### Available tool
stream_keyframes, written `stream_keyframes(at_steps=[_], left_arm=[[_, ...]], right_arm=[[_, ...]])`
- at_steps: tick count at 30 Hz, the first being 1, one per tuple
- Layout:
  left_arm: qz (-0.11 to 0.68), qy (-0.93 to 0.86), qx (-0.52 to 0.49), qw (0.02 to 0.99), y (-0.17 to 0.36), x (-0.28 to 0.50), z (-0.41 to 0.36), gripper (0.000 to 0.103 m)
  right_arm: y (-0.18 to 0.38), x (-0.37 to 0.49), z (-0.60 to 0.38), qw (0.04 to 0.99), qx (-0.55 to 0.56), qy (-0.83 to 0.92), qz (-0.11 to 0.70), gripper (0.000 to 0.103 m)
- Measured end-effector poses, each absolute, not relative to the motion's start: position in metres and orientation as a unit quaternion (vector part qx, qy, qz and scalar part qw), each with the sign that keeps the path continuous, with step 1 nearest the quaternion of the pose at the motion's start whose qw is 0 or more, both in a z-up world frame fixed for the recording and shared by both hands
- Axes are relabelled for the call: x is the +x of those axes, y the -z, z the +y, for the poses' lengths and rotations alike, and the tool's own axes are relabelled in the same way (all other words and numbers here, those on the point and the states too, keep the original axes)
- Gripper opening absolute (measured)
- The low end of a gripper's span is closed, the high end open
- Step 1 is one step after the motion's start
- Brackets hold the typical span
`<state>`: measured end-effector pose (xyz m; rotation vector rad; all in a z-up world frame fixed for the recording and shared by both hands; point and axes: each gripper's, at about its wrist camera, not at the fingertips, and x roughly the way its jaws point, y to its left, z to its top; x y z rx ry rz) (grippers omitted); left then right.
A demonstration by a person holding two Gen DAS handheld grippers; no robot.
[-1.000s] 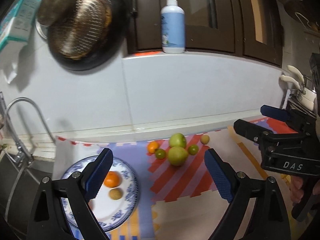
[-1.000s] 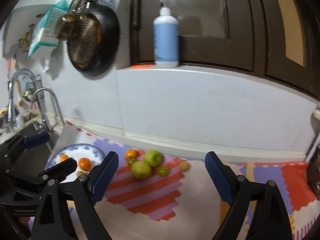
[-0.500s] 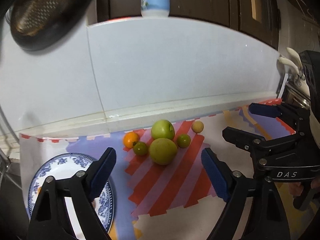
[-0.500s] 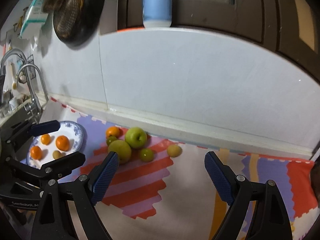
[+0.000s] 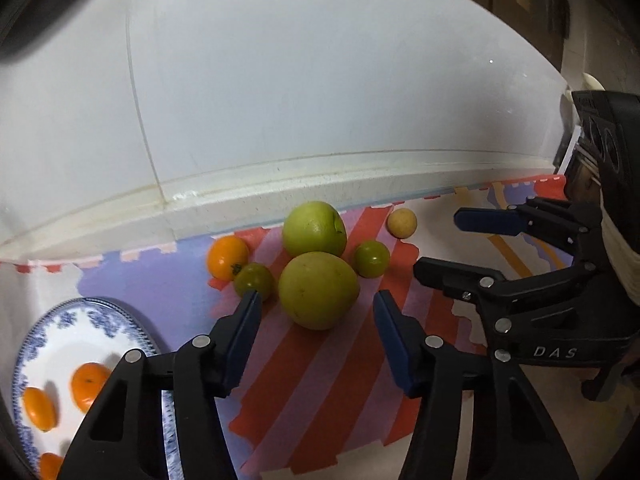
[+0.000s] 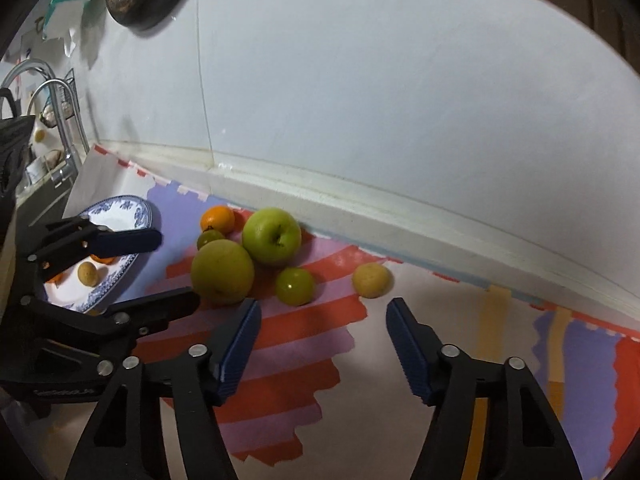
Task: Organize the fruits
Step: 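Grasp the large green pear with the left tool while the right tool grasps a small green fruit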
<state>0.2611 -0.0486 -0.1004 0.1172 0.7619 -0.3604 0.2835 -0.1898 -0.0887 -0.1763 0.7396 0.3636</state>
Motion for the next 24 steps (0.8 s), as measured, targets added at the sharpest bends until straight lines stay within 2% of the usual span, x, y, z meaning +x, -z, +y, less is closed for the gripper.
stream_keyframes(at_steps=[24], left_arm=[[0.407,0.187,0.026,0.894,0.117,0.293,-0.051,0.051]], right_arm=[[0.125,0.328,-0.174,0.877,-0.068,-0.241,0.411,0.042]])
